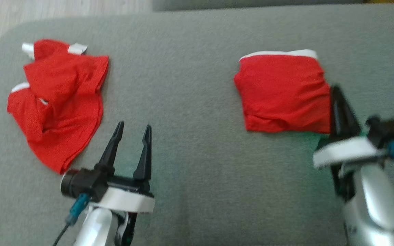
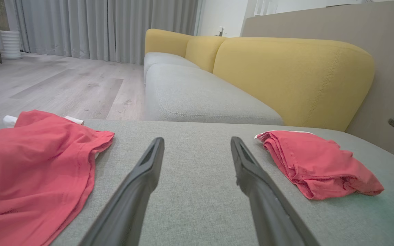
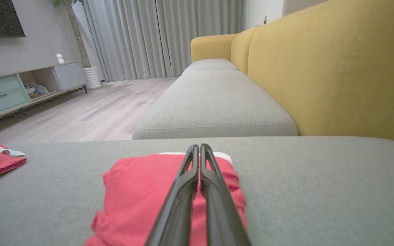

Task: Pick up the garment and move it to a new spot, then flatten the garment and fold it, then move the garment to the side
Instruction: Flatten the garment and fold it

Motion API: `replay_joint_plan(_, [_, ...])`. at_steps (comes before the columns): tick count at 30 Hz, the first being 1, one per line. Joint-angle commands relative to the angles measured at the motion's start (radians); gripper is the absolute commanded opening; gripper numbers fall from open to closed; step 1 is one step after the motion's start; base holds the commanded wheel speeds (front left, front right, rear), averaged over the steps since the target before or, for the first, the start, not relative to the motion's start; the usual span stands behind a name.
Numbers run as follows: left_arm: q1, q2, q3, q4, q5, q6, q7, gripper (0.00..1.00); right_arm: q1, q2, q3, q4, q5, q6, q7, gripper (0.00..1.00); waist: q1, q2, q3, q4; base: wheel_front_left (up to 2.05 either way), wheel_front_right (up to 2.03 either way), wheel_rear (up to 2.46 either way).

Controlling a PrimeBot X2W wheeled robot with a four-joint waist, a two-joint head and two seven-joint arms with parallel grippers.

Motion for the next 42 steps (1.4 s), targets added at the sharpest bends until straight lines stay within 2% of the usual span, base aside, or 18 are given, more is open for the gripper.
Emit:
replay_joint_plan(1, [-0.051,0.002,0.023,-0.030,-0.002,-0.006,-0.005,1.00,-0.064,-0.002,0.006,-0.012,-0.015,0.007,0.008,0.00,-0.0001,0.0000,0.051,0.045,0.00,0.00,0.00])
replay_joint_plan(8, [-0.099,0.002,0.006,-0.025,-0.013,-0.010,-0.005,1.00,-0.245,-0.002,-0.099,0.188,-0.087,0.007,0.064,0.00,-0.0001,0.0000,0.127,0.119,0.00,0.00,0.00])
replay_joint_plan(12, [-0.112,0.002,-0.006,-0.020,-0.019,-0.012,-0.005,1.00,-0.300,-0.002,-0.194,0.354,-0.188,0.007,0.113,0.00,-0.0001,0.0000,0.141,0.143,0.00,0.00,0.00])
replay_joint_plan(16, [-0.124,0.002,-0.014,-0.010,-0.024,-0.009,-0.005,1.00,-0.347,-0.002,-0.246,0.453,-0.247,0.007,0.087,0.00,-0.0001,0.0000,0.135,0.156,0.00,0.00,0.00])
replay_joint_plan(21, [-0.124,0.002,-0.017,-0.004,-0.030,-0.004,-0.005,1.00,-0.403,-0.002,-0.209,0.489,-0.222,0.007,0.007,0.00,-0.0001,0.0000,0.114,0.157,0.00,0.00,0.00])
replay_joint_plan(26, [-0.120,0.002,-0.025,-0.004,-0.035,0.000,-0.005,1.00,-0.450,-0.002,-0.060,0.504,-0.118,0.007,-0.020,0.00,-0.0001,0.0000,0.101,0.159,0.00,0.00,0.00])
replay_joint_plan(29, [-0.121,0.002,-0.030,-0.005,-0.037,0.002,-0.005,1.00,-0.451,-0.002,0.012,0.564,-0.091,0.007,-0.005,0.00,-0.0001,0.0000,0.100,0.161,0.00,0.00,0.00])
replay_joint_plan(31, [-0.121,0.002,-0.032,-0.006,-0.038,0.003,-0.005,1.00,-0.446,-0.002,0.051,0.644,-0.101,0.007,0.065,0.00,-0.0001,0.0000,0.099,0.162,0.00,0.00,0.00])
replay_joint_plan(36, [-0.118,0.002,-0.028,-0.005,-0.037,0.005,-0.005,1.00,-0.450,-0.002,0.080,0.700,-0.069,0.007,0.037,0.00,-0.0001,0.0000,0.088,0.159,0.00,0.00,0.00])
replay_joint_plan(42, [-0.101,0.002,-0.002,-0.004,-0.028,0.004,-0.005,1.00,-0.418,-0.002,0.094,0.639,-0.002,0.007,-0.020,0.00,-0.0001,0.0000,0.047,0.120,0.00,0.00,0.00])
